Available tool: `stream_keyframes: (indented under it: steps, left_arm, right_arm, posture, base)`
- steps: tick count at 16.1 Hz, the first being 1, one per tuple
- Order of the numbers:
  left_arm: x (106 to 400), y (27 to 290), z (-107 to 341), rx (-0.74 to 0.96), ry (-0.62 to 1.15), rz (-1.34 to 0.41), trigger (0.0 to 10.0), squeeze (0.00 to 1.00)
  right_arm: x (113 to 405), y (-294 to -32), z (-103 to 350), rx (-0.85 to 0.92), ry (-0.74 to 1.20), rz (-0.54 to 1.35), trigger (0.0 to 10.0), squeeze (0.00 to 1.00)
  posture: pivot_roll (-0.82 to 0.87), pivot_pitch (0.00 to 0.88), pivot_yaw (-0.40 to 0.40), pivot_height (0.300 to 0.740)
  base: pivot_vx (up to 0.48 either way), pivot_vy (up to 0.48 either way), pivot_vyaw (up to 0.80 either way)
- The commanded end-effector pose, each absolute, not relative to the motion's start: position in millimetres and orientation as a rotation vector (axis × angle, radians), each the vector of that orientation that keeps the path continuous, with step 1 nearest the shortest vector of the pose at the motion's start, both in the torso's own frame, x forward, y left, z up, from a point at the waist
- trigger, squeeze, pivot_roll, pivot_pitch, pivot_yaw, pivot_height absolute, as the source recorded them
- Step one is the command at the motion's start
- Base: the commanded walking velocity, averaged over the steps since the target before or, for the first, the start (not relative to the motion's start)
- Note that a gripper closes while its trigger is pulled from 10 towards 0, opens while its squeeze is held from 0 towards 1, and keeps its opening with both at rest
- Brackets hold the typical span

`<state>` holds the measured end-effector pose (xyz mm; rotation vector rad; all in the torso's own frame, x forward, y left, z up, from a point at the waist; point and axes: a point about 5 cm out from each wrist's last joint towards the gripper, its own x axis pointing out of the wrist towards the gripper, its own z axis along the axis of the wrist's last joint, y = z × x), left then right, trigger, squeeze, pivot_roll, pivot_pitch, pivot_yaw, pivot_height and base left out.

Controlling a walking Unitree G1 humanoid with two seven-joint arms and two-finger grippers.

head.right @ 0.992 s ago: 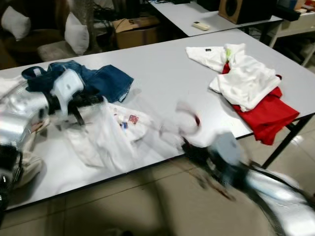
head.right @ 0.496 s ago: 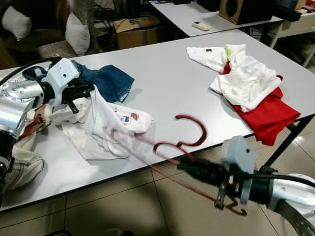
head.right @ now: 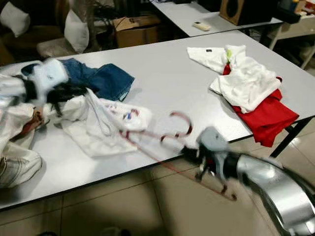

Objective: Hang hanger

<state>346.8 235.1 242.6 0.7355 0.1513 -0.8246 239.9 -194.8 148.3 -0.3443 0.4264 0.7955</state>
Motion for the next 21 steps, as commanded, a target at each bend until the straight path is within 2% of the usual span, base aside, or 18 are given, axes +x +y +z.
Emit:
stream_keyframes:
  steps: [1, 3, 4, 6, 11, 12, 14, 17, 21]
  left_arm:
    - [344.7, 242.4, 273.6, 0.709, 0.037, -0.784, 0.0, 0.00]
    - [344.0, 244.0, 290.2, 0.657, -0.040, -0.760, 0.0, 0.00]
    - [344.8, 242.3, 316.8, 0.536, -0.204, -0.707, 0.0, 0.00]
    - [344.2, 237.6, 326.5, 0.464, -0.267, -0.708, 0.0, 0.00]
    - [344.7, 232.2, 323.1, 0.457, -0.247, -0.732, 0.0, 0.00]
    - [350.4, 215.7, 288.8, 0.473, -0.144, -0.763, 0.0, 0.00]
    - [353.6, 207.6, 277.5, 0.464, -0.143, -0.760, 0.0, 0.00]
    - [353.4, 203.7, 344.5, 0.225, -0.458, -0.754, 0.0, 0.00]
    - [353.1, 211.0, 363.4, 0.203, -0.519, -0.688, 0.0, 0.00]
  right_arm:
    - [258.7, -210.6, 158.6, -0.416, 0.363, 0.631, 10.0, 0.00]
    - [274.0, -220.5, 170.3, -0.438, 0.292, 0.503, 10.0, 0.00]
    - [287.2, -228.8, 195.3, -0.410, 0.135, 0.394, 10.0, 0.00]
    - [285.2, -221.8, 202.2, -0.369, 0.078, 0.441, 10.0, 0.00]
    - [281.8, -220.3, 202.3, -0.357, 0.073, 0.456, 10.0, 0.00]
    - [273.0, -228.0, 202.2, -0.301, 0.053, 0.396, 10.0, 0.00]
    - [269.1, -230.7, 199.6, -0.276, 0.045, 0.359, 10.0, 0.00]
    - [274.9, -232.0, 190.7, -0.241, 0.047, 0.269, 10.0, 0.00]
    - [272.6, -222.9, 182.8, -0.224, 0.064, 0.294, 10.0, 0.00]
  posture:
    - [-0.06, 0.000, 0.031, 0.740]
    - [-0.06, 0.000, 0.025, 0.740]
    - [-0.07, 0.000, 0.024, 0.740]
    - [-0.07, 0.000, 0.027, 0.740]
    - [-0.07, 0.000, 0.030, 0.740]
    - [-0.10, 0.000, 0.066, 0.740]
    - [-0.10, 0.000, 0.071, 0.740]
    - [-0.10, 0.000, 0.074, 0.740]
    - [-0.09, 0.000, 0.071, 0.740]
  base:
    - [0.000, 0.000, 0.00]
    - [0.000, 0.000, 0.00]
    - [0.000, 0.000, 0.00]
    - [0.000, 0.000, 0.00]
    - [0.000, 0.000, 0.00]
    - [0.000, 0.000, 0.00]
    - [0.000, 0.000, 0.00]
    - [0.000, 0.000, 0.00]
    - [0.000, 0.000, 0.00]
